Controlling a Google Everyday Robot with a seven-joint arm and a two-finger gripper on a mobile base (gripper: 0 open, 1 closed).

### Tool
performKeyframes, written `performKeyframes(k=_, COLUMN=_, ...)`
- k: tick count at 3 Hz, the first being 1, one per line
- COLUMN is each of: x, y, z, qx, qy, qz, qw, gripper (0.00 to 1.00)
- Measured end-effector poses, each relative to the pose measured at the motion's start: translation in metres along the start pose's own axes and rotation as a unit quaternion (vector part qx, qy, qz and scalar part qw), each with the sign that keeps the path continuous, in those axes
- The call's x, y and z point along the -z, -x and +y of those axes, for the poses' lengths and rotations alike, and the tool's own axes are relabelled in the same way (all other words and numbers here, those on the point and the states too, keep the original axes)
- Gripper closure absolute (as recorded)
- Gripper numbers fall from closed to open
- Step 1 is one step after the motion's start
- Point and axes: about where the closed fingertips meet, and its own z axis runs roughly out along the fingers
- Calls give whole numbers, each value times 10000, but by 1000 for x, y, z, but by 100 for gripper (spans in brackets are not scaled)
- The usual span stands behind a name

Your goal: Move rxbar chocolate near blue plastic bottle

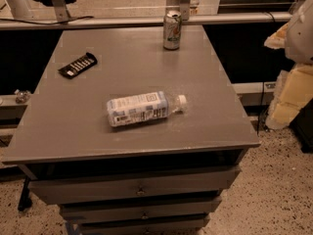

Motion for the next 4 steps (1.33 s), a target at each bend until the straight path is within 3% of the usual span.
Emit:
performKeyframes(k=1, x=1, y=0, z=0, qx=3, qy=-12, qz=-8, qw=10000, gripper=0)
performKeyframes(k=2, x=-3, y=27, z=-21, qx=188, qy=-141, qz=-351, qw=9991, gripper=0)
performKeyframes(k=4, x=-34, y=119, z=-89, qx=511, qy=-260, qz=-1364, qw=9890, gripper=0)
